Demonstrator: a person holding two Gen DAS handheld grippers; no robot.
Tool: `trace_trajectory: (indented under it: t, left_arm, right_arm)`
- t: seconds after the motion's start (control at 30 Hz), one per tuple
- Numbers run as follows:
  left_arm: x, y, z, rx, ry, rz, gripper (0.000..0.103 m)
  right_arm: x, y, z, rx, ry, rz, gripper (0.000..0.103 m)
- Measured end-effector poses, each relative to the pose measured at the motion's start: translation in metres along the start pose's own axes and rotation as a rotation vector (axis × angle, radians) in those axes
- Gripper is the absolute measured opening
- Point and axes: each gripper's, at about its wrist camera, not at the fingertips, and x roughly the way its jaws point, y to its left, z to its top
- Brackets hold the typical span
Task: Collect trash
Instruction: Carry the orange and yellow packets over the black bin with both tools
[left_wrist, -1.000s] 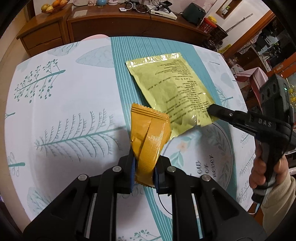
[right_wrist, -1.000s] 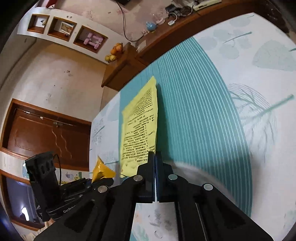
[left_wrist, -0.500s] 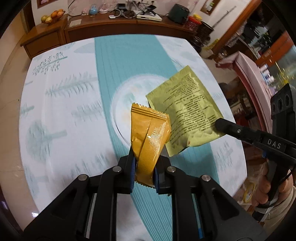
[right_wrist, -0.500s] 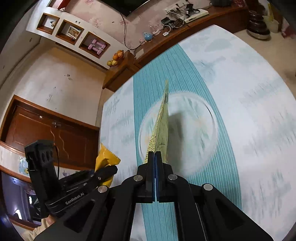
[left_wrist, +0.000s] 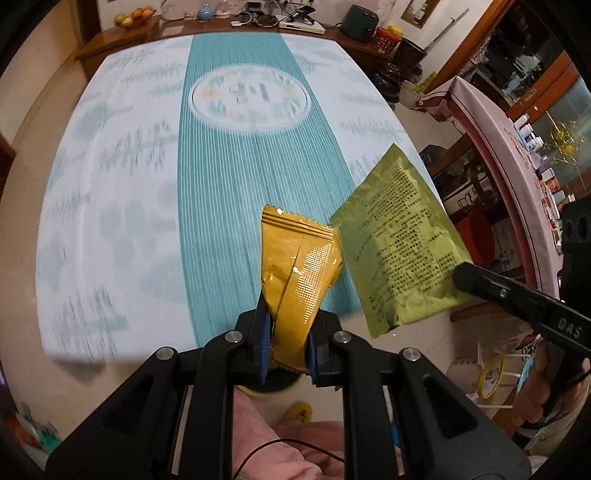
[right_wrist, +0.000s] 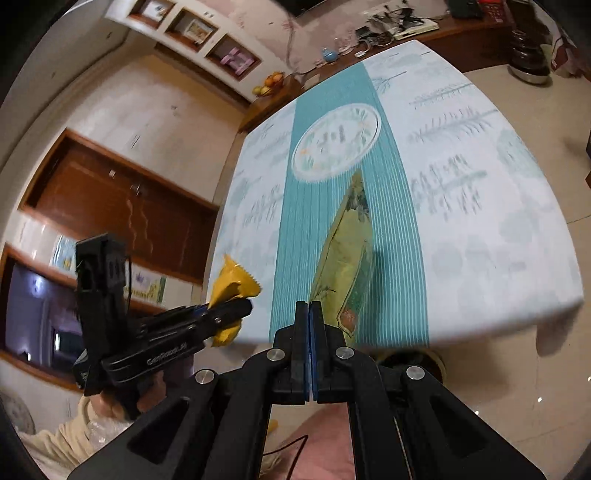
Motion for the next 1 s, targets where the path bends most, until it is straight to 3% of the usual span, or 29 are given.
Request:
trace_trajectory:
  t: [0.17, 0.5, 0.77, 1.0]
  left_arm:
    - [-0.014, -0.028, -0.068, -0.022, 0.046, 0.012, 0.013]
    - [-0.017, -0.059, -0.148, 0.058, 0.142, 0.046, 0.013]
    - [0.034, -0.047, -0.185, 0.089, 0.212, 0.05, 0.013]
    - [0.131, -0.008, -0.222, 0.068, 0.281, 0.07, 0.013]
  right_arm:
    - [-0.041, -0.003, -0.054, -0.021, 0.05, 0.019, 0.0]
    - [-0.064, -0.016, -0.148, 0.055, 0.149, 0.019, 0.0]
    - [-0.018, -0.046, -0.204, 0.136, 0.233, -0.038, 0.0]
    - [0.077, -0.111, -0.258, 0.241, 0.345, -0.132, 0.0]
